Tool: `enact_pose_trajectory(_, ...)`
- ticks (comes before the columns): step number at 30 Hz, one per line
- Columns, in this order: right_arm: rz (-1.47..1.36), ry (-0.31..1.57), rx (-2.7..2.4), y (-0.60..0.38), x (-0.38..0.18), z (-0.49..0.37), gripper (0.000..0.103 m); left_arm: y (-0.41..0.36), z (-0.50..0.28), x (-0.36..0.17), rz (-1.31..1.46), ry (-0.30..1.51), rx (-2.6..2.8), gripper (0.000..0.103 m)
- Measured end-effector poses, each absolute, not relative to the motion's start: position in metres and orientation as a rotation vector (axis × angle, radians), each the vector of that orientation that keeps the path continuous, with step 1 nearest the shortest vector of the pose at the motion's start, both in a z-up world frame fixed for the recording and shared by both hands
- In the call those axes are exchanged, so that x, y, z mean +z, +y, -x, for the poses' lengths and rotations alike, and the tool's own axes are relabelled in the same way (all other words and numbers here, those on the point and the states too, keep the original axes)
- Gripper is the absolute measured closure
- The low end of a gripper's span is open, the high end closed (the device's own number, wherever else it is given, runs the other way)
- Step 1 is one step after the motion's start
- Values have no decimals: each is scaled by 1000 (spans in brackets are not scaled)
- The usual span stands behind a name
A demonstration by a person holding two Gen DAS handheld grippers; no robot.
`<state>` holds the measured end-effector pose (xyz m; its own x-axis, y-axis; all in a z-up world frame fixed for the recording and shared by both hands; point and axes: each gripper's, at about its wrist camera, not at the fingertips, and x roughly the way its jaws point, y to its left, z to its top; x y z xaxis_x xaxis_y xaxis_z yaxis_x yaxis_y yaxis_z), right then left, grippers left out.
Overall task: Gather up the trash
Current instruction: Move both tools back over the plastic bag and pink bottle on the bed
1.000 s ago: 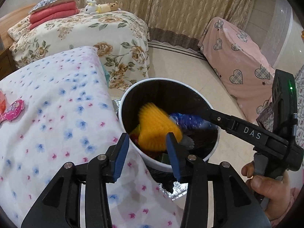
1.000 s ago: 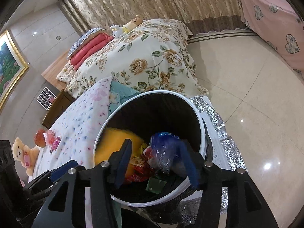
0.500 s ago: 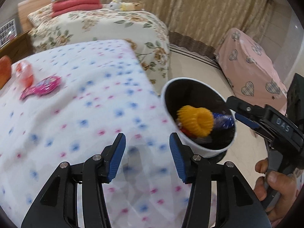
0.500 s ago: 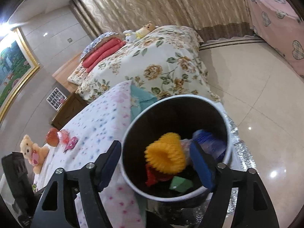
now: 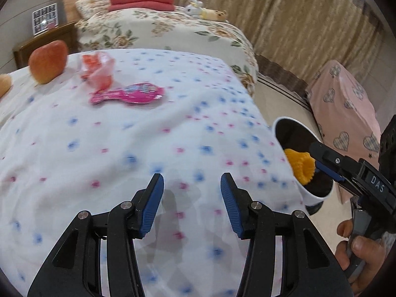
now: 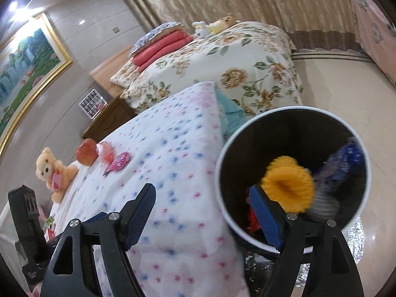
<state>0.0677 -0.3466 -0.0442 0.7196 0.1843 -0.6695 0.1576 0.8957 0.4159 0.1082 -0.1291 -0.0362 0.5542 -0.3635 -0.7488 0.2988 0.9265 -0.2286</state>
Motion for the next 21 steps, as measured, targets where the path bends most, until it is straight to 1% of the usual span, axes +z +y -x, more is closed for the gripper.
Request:
enact_pose_trajectory(10, -429, 803, 111, -310, -51, -91, 23, -82, -123, -40, 126, 900, -298, 55)
enact_pose_trajectory(21, -405, 826, 177, -286, -57, -117, 23, -54, -152, -42, 146, 890, -220, 55)
